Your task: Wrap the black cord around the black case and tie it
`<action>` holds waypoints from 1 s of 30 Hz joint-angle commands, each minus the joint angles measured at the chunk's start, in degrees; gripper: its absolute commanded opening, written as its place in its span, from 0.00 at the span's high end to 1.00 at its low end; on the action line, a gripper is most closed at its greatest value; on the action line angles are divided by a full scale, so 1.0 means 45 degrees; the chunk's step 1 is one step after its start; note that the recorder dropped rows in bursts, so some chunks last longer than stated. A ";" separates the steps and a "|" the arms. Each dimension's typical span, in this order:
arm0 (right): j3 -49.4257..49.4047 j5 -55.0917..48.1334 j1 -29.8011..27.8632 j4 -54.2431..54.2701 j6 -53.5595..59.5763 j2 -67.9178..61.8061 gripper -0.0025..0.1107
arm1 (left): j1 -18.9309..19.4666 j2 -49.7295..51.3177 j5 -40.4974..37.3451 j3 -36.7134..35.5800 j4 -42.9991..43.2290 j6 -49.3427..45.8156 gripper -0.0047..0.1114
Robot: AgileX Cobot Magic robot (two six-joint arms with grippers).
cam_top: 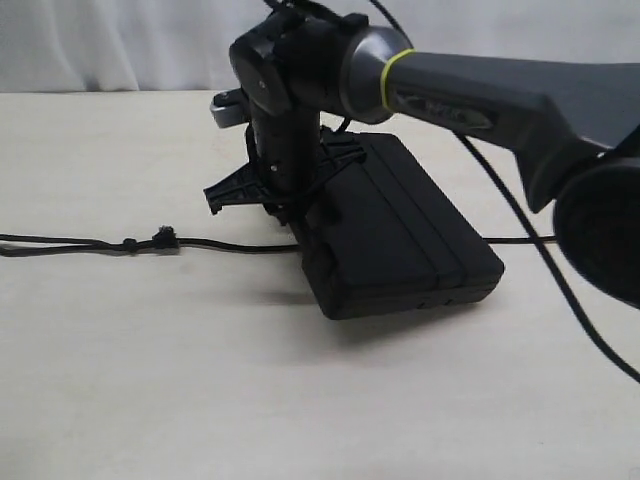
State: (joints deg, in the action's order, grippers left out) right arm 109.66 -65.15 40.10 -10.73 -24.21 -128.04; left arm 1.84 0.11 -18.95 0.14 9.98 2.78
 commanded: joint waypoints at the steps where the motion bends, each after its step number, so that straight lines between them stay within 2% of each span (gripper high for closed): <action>1: 0.0063 -0.0494 -0.0058 -0.1181 0.0328 0.1257 0.94 | 0.0016 -0.0026 0.0098 -0.0031 -0.0001 0.0001 0.96; 8: 0.0063 -0.1070 -0.0517 -0.2197 0.0328 0.2446 0.94 | 0.0016 -0.0026 0.0098 -0.0031 -0.0001 0.0001 0.96; 18: 0.0063 -0.1070 -0.2876 -0.1961 0.1320 0.3226 0.94 | 0.0016 -0.0026 0.0098 -0.0031 -0.0001 0.0001 0.96; 24: 0.0063 -0.1070 -0.4343 -0.0574 0.2385 0.3248 0.94 | 0.0016 -0.0026 0.0098 -0.0031 -0.0001 0.0001 0.96; 30: 0.0063 -0.1070 -0.4965 -0.0426 0.3185 0.3248 0.94 | 0.0016 -0.0026 0.0098 -0.0031 -0.0001 0.0001 0.96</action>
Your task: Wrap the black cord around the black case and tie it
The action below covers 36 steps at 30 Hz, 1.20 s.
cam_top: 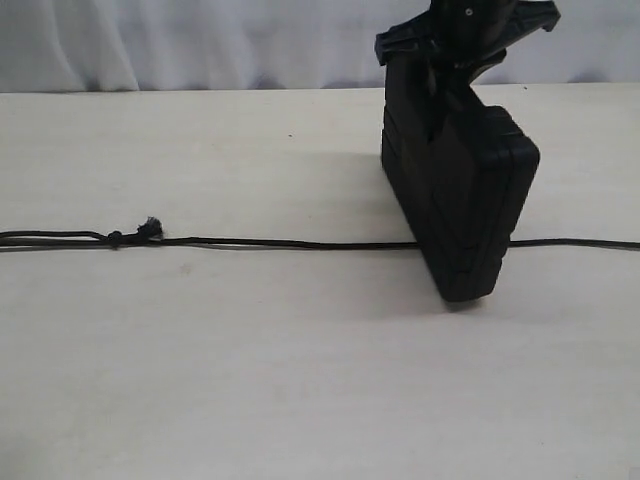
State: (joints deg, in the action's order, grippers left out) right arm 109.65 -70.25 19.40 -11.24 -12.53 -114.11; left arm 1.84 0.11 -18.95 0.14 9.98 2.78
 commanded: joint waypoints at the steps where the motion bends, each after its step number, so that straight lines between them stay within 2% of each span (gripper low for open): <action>1: 0.0066 0.0063 -0.0425 -0.0312 0.0657 0.0152 0.94 | 0.0016 -0.0026 0.0098 -0.0031 -0.0001 0.0001 0.96; 13: 0.0066 0.0063 -0.0432 -0.0280 0.1423 0.0152 0.94 | 0.0016 -0.0026 0.0098 -0.0031 -0.0001 0.0001 0.96; 17: 0.0066 0.0063 -0.0809 -0.0253 0.1447 0.0152 0.94 | 0.0016 -0.0026 0.0098 -0.0031 -0.0001 0.0001 0.96; 24: 0.0066 0.0063 -0.1046 0.0870 0.1999 0.0152 0.94 | 0.0016 -0.0026 0.0095 -0.0031 -0.0001 0.0001 0.96; 36: 0.0066 0.0063 -0.1046 0.0307 0.2056 0.0152 0.94 | 0.0016 -0.0026 0.0095 -0.0031 -0.0001 0.0001 0.96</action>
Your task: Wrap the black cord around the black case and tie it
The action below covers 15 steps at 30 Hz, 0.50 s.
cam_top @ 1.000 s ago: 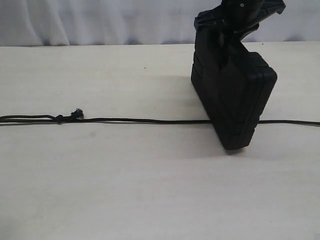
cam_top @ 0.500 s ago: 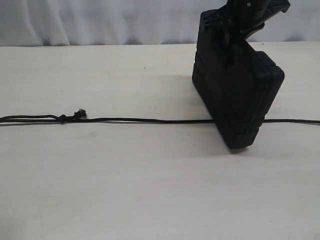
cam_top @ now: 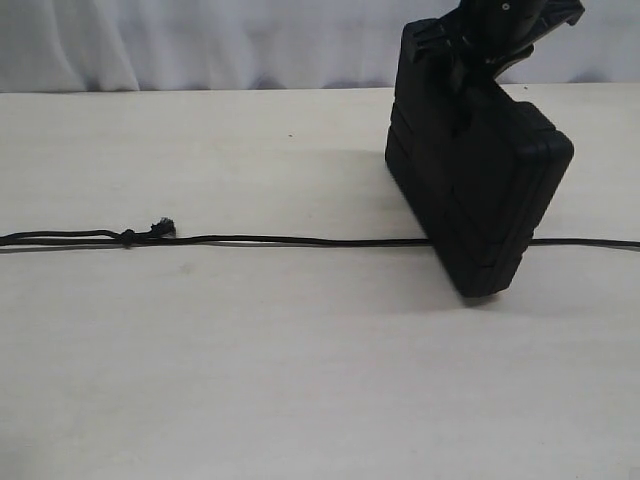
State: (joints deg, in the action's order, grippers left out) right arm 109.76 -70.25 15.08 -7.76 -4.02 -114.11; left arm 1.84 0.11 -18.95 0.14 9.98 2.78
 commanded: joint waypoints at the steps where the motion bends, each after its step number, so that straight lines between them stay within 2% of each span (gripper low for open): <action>1: 0.0042 0.0063 -0.0087 -0.0466 0.0164 0.0152 0.94 | 0.0016 -0.0026 0.0095 -0.0031 -0.0001 0.0001 0.96; 11: 0.0042 0.0063 -0.0087 -0.0466 0.0273 0.0152 0.94 | 0.0016 -0.0026 0.0284 -0.0031 0.0453 -0.0089 0.96; 12: 0.0042 0.0063 -0.0087 -0.0466 0.0308 0.0152 0.94 | 0.0016 -0.0026 0.0597 -0.0031 0.0679 -0.0089 0.96; 15: 0.0042 0.0063 -0.0087 -0.0466 0.0334 0.0152 0.94 | 0.0016 -0.0026 0.2665 -0.0031 -0.0243 -0.0051 0.96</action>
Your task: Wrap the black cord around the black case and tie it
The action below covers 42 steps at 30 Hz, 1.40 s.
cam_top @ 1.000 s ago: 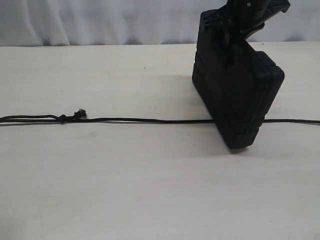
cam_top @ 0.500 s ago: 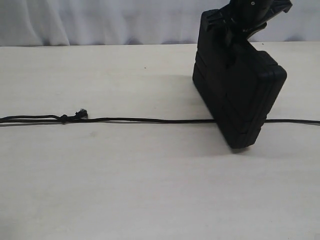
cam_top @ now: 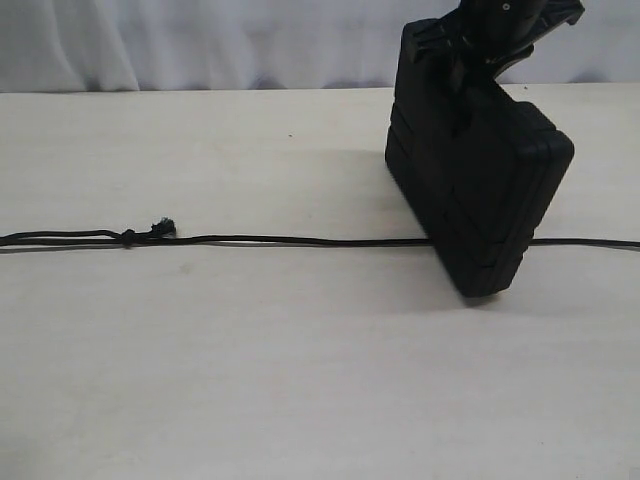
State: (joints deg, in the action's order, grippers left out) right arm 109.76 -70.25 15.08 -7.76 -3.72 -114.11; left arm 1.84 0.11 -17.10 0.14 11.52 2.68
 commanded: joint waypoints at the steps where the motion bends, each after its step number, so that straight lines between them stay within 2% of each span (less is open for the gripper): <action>1: 0.0042 0.0063 -0.0087 -0.0466 0.0263 0.0152 0.94 | 0.0016 -0.0026 0.2960 -0.0031 -0.1533 0.0149 0.96; 3: 0.0042 0.0063 -0.0087 -0.0466 0.0337 0.0152 0.94 | 0.0016 -0.0026 0.4088 -0.0031 -0.2839 0.0152 0.96; 6: 0.0042 0.0063 -0.0087 -0.0466 0.0335 0.0152 0.94 | 0.0016 -0.0026 0.6127 -0.0031 -0.3425 0.0334 0.96; 9: 0.0042 0.0063 -0.0087 -0.0466 0.0335 0.0152 0.94 | 0.0016 -0.0026 0.7844 -0.0031 -0.4026 0.3022 0.96; 11: 0.0042 0.0063 -0.0087 -0.0466 0.0335 0.0152 0.94 | 0.0016 -0.0026 0.8880 -0.0031 -0.3629 0.4462 0.96; 14: 0.0042 0.0063 -0.0087 -0.0466 0.0335 0.0152 0.94 | 0.0016 -0.0026 0.9389 0.0288 -0.1248 0.7028 0.96; 17: 0.0042 0.0063 -0.0087 -0.0466 0.0335 0.0152 0.94 | 0.0016 0.0300 0.8864 0.1676 0.1986 0.9407 0.96; 20: 0.0042 0.0063 -0.0087 -0.0466 0.0335 0.0152 0.94 | 0.0016 0.1932 0.8187 0.3421 0.5586 1.2140 0.96; 23: 0.0042 0.0063 -0.0087 -0.0466 0.0335 0.0152 0.94 | 0.0016 0.4093 0.8348 0.4968 0.8583 1.4272 0.96; 27: 0.0042 0.0063 -0.0087 -0.0466 0.0335 0.0152 0.94 | 0.0016 0.7670 0.8964 0.6511 1.0702 1.4795 0.96; 30: 0.0042 0.0063 -0.0087 -0.0466 0.0335 0.0152 0.94 | 0.0016 1.0595 0.9824 0.7542 1.0563 1.4742 0.96; 34: 0.0042 0.0063 -0.0087 -0.0426 0.0335 0.0152 0.94 | 0.0016 1.4813 1.2438 0.8887 1.0830 1.4339 0.96; 35: 0.0042 0.0063 -0.0087 -0.0426 0.0335 0.0152 0.94 | 0.0016 1.5729 1.2828 0.9290 1.1510 1.4114 0.96; 37: 0.0042 0.0063 -0.0087 -0.0426 0.0335 0.0152 0.94 | 0.0016 1.7148 1.2734 1.0106 1.4179 1.4218 0.96; 40: 0.0042 0.0063 -0.0087 -0.0426 0.0335 0.0152 0.94 | 0.0016 1.8906 1.1195 1.1254 1.8969 1.6606 0.96; 42: 0.0042 0.0063 -0.0087 -0.0426 0.0335 0.0152 0.94 | 0.0037 1.9843 0.9568 1.1474 1.9650 1.7972 0.96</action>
State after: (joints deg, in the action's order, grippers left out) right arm 109.76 -70.25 15.08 -7.96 -3.00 -114.11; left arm 1.94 83.60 33.77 49.57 90.00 74.79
